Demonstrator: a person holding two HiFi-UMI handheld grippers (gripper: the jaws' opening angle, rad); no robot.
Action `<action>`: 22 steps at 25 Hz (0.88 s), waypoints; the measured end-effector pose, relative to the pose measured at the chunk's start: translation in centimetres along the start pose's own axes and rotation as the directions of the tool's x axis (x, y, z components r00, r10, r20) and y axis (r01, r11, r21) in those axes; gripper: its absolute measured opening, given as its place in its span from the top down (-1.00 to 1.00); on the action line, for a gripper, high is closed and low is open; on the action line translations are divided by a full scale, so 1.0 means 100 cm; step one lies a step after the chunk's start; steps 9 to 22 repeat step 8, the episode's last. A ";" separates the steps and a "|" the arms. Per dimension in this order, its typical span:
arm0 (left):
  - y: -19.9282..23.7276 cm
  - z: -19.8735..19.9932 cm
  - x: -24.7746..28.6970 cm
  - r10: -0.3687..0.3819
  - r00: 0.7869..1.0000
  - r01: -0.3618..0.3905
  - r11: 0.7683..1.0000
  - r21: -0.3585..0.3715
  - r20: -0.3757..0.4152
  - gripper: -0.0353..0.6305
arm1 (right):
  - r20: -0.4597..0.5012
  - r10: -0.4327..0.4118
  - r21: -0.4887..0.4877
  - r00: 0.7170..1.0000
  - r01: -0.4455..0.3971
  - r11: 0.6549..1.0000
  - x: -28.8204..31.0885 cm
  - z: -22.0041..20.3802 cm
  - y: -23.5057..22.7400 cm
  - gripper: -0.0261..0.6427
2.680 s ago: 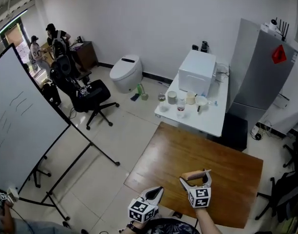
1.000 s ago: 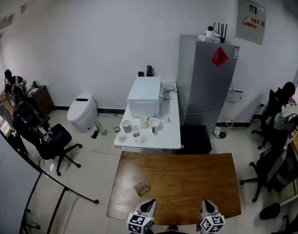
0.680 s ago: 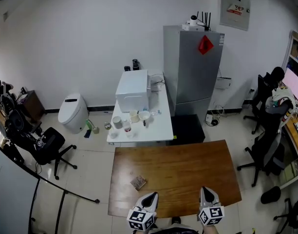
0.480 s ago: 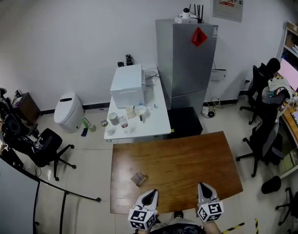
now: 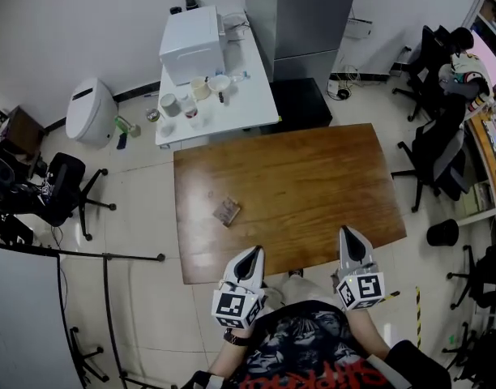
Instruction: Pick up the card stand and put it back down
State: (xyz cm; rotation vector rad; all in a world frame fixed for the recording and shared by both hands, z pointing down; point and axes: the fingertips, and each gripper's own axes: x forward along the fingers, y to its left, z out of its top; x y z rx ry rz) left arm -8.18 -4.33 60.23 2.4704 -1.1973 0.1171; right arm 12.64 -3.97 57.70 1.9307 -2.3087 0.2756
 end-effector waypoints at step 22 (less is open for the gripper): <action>0.000 -0.011 -0.001 -0.030 0.999 0.032 0.998 0.062 -0.034 0.92 | -0.007 0.044 0.016 0.999 -0.044 0.999 0.003 -0.011 0.025 0.96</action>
